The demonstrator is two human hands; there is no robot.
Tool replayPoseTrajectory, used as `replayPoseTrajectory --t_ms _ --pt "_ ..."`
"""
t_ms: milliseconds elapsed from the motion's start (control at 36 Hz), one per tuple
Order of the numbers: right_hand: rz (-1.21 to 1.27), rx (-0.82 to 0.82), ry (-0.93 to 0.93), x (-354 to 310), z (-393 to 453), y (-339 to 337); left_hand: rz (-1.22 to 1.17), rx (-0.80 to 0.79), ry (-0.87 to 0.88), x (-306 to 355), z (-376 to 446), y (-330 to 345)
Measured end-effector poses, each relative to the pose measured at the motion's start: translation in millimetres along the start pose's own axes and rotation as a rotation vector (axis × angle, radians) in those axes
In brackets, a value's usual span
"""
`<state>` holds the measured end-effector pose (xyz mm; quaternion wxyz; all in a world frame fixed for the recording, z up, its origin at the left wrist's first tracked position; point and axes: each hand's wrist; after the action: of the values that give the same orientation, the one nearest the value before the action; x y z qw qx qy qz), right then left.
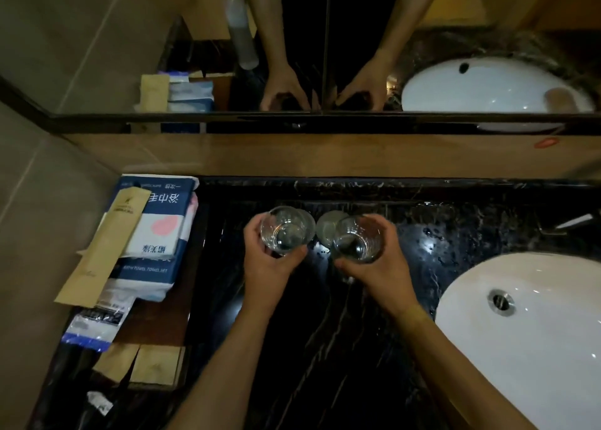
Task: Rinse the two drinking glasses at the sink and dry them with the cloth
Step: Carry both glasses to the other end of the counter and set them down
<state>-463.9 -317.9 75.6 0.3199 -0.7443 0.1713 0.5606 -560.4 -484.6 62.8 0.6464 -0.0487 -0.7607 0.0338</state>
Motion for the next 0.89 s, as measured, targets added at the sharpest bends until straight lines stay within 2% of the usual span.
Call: replayPoseTrajectory --t_ms 306,889 --pt "-0.055 0.006 0.024 17.9 44.4 27.8 0.115 -0.115 0.046 -16.6 46.5 14.2" --pt "-0.091 -0.023 0.063 19.6 51.4 34.9 0.101 -0.165 0.041 -35.3 53.3 18.3"
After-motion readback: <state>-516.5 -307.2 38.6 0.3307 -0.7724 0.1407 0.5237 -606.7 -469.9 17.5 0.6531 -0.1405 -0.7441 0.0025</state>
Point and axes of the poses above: each hand's wrist, its own z-axis towards the middle knuckle, its own y-axis out of the palm, x = y × z, and after that the axes turned 10 degrees about x, right-handed
